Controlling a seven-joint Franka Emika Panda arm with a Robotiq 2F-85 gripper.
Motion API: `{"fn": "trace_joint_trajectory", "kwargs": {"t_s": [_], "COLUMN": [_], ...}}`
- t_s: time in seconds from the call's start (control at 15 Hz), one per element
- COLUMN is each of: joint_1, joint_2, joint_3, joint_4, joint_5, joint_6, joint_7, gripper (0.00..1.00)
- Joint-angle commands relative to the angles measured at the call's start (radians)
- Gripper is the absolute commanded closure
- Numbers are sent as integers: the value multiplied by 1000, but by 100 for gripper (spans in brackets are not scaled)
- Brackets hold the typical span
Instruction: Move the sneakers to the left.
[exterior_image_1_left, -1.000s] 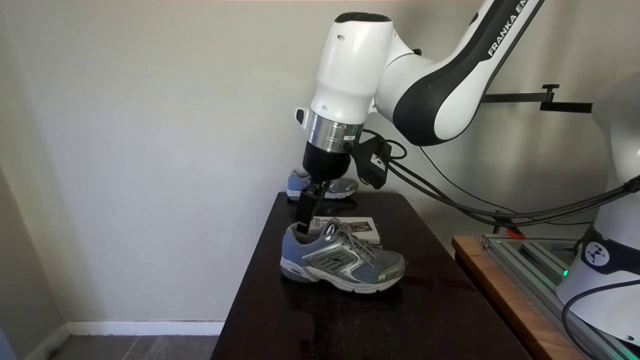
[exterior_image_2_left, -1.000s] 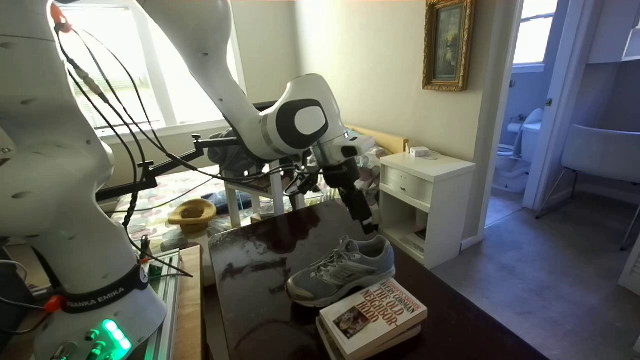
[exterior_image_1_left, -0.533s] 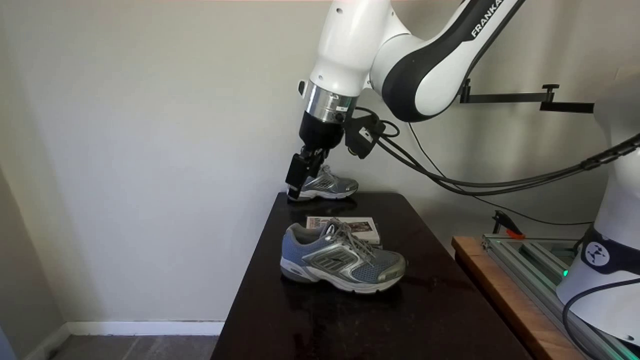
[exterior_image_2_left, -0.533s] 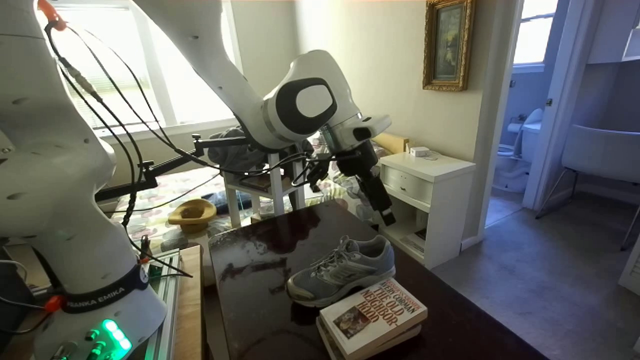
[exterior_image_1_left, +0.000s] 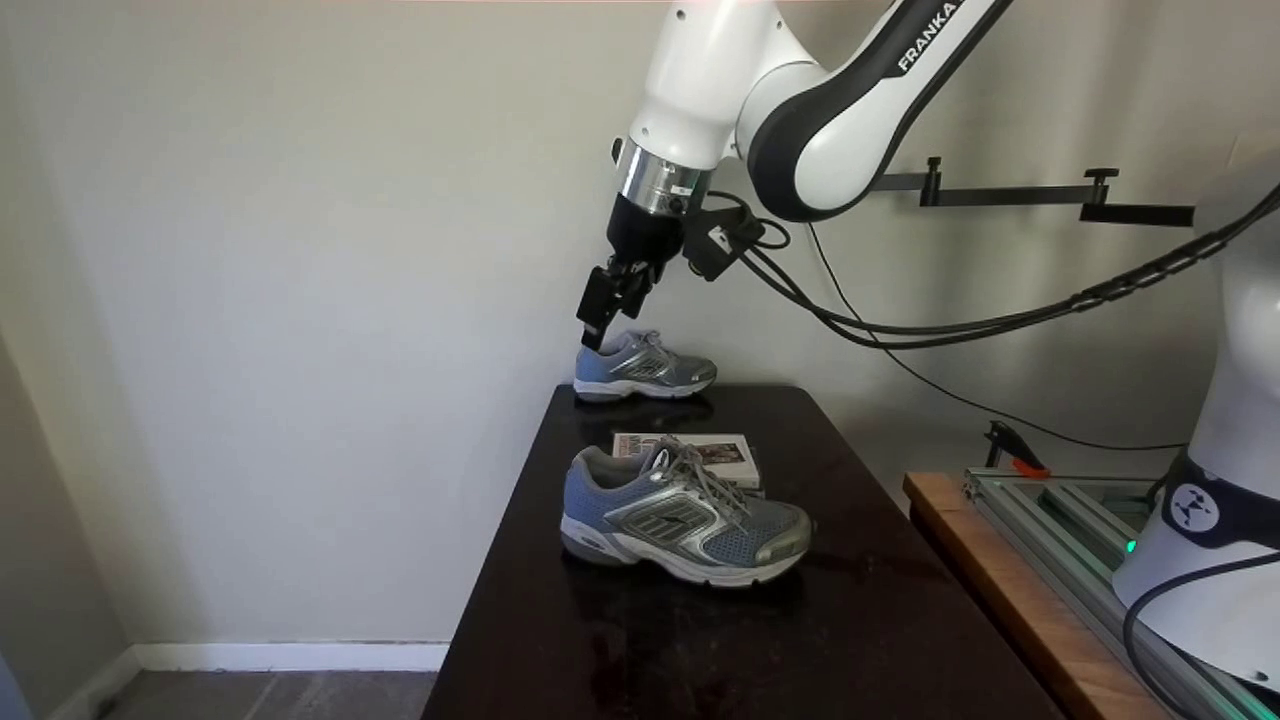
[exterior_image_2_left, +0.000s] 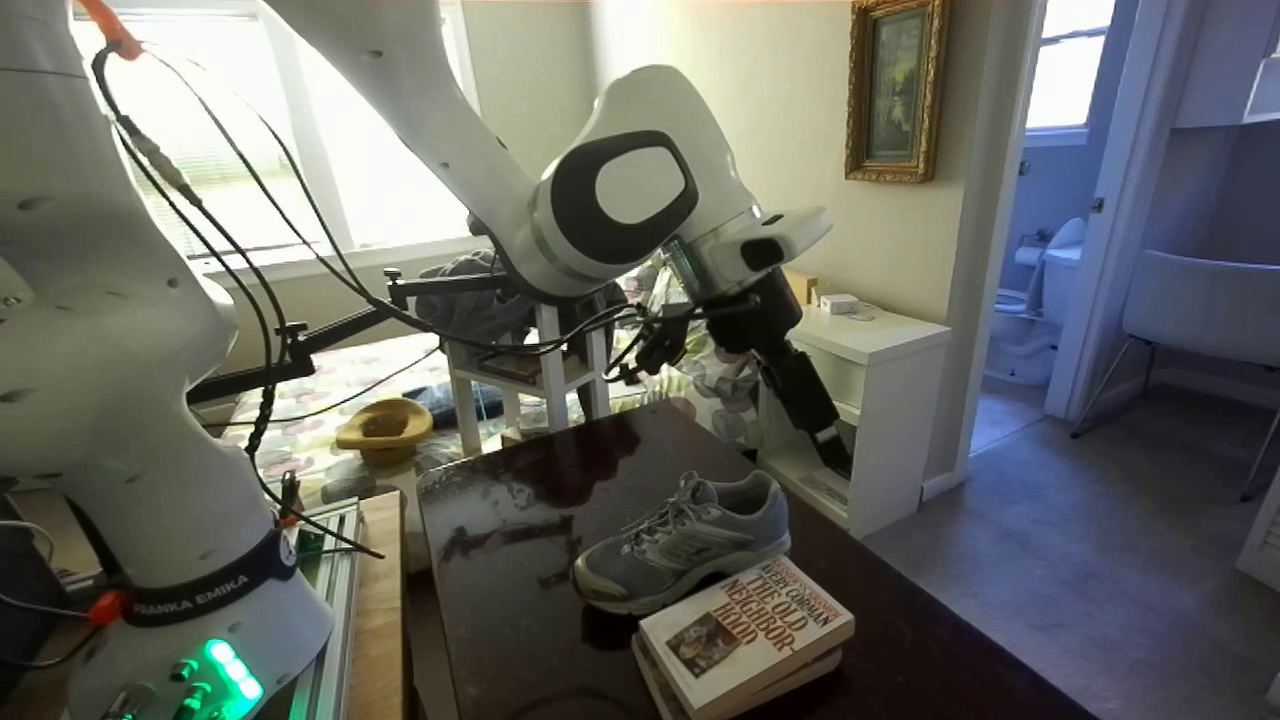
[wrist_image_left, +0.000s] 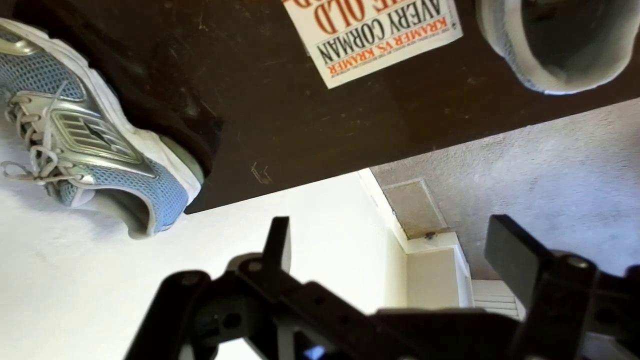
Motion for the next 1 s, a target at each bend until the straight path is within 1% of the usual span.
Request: {"fn": "trace_joint_trajectory", "kwargs": {"t_s": [0.0, 0.27, 0.6, 0.93], "joint_1": [-25, -48, -76, -112], "joint_2": [12, 34, 66, 97], "joint_3": [-26, -53, -69, -52], "joint_4": [18, 39, 60, 73], "joint_5": [-1, 14, 67, 210], "joint_6": [45, 78, 119, 156], "joint_7": [-73, -147, -244, -404], "gripper": [0, 0, 0, 0]}}
